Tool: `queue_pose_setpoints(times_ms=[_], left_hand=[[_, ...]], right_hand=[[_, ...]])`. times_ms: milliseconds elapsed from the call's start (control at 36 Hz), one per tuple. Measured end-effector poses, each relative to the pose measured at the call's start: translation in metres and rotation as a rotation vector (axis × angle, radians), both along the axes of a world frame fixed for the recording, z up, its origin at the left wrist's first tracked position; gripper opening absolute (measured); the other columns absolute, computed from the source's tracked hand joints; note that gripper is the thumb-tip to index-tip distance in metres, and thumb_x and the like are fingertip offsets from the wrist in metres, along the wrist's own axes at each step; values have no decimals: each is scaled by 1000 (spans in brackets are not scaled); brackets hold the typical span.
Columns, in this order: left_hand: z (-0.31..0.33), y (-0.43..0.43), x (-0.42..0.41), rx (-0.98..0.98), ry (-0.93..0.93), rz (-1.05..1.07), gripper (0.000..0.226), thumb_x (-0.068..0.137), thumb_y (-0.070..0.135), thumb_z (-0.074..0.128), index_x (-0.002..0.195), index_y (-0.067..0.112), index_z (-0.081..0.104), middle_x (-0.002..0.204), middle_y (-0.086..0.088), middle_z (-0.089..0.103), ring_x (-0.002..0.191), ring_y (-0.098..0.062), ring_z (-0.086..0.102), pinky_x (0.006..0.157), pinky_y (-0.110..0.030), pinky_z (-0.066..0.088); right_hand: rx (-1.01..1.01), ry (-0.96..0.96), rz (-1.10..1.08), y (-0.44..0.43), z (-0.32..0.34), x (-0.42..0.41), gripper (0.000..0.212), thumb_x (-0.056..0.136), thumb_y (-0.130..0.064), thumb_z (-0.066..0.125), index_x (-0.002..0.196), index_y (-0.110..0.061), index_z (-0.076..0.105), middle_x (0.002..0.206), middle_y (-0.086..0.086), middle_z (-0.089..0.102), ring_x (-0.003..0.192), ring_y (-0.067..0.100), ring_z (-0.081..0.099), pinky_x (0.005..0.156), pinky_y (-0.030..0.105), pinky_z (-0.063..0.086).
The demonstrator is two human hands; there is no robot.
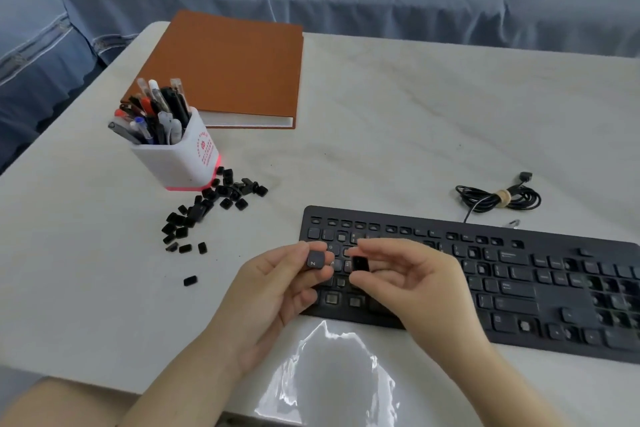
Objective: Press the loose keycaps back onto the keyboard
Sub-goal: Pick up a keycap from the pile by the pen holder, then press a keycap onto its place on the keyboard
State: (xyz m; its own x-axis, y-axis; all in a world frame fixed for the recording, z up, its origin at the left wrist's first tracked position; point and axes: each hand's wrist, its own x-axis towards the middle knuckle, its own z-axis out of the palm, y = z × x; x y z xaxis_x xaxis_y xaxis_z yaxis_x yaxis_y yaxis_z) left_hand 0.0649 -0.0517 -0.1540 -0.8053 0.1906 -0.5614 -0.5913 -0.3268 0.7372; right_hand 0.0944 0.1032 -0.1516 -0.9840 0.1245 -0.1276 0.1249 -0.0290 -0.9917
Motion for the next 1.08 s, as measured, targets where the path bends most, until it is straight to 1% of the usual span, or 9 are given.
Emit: queue_pose_setpoints(times_ms=[139, 278, 417, 556, 639, 750, 861, 972, 1083], left_hand=[[-1, 7, 4, -14, -5, -25, 22, 73, 20, 57, 81, 9, 74, 83, -8, 72, 64, -8, 67, 50, -16, 50], [-4, 11, 7, -54, -13, -62, 19, 84, 4, 56, 92, 5, 73, 87, -9, 73, 64, -7, 66, 48, -17, 49], [-7, 15, 9, -104, -24, -70, 20, 88, 1, 54, 93, 5, 73, 84, -8, 72, 62, -6, 64, 48, -16, 49], [-12, 19, 12, -249, 63, -91, 23, 87, 0, 58, 90, 16, 74, 78, -3, 72, 65, -4, 65, 56, -16, 51], [-15, 19, 14, -357, 157, -118, 24, 86, -1, 61, 89, 19, 73, 77, -2, 72, 68, -5, 65, 60, -19, 49], [-20, 18, 15, -434, 237, -169, 25, 83, -2, 63, 88, 20, 73, 73, 3, 71, 68, -4, 66, 59, -12, 47], [-27, 16, 15, -581, 361, -246, 30, 81, -2, 67, 91, 26, 70, 58, 8, 62, 60, 5, 57, 61, -3, 40], [-33, 15, 14, -703, 494, -303, 36, 82, -5, 65, 88, 30, 67, 70, 9, 54, 60, 7, 52, 62, -4, 39], [-42, 16, 13, -725, 531, -315, 37, 84, -4, 63, 89, 33, 66, 83, 7, 59, 69, 5, 54, 68, -4, 40]], right_hand=[[-94, -81, -41, 5, 2, 6, 26, 77, 8, 65, 75, -17, 70, 71, 2, 73, 61, 10, 67, 61, 15, 52], [-313, -282, -64, 12, -5, 14, 19, 87, 5, 54, 90, -9, 67, 76, 8, 73, 67, 13, 70, 60, 16, 53], [-474, -359, -99, 19, -8, 20, 20, 87, 8, 51, 96, -4, 65, 81, 14, 73, 71, 17, 70, 62, 17, 54], [-453, -339, -111, 24, -10, 22, 21, 84, 8, 55, 97, -5, 65, 76, 13, 72, 69, 17, 69, 60, 19, 54], [-422, -318, -114, 25, -11, 23, 20, 81, 9, 58, 89, -7, 68, 69, 11, 70, 65, 16, 68, 58, 20, 55], [-385, -312, -109, 25, -13, 25, 21, 78, 8, 61, 81, -11, 71, 67, 11, 69, 60, 16, 66, 56, 20, 54], [-332, -323, -117, 26, -17, 26, 21, 81, 7, 60, 86, -11, 70, 62, 4, 67, 62, 15, 67, 58, 20, 54], [-330, -322, -149, 28, -21, 28, 24, 80, 12, 60, 84, -8, 71, 61, 1, 61, 66, 18, 69, 60, 18, 54], [-349, -330, -167, 29, -22, 29, 21, 80, 13, 59, 84, -4, 70, 61, 4, 63, 71, 22, 71, 62, 18, 55]])
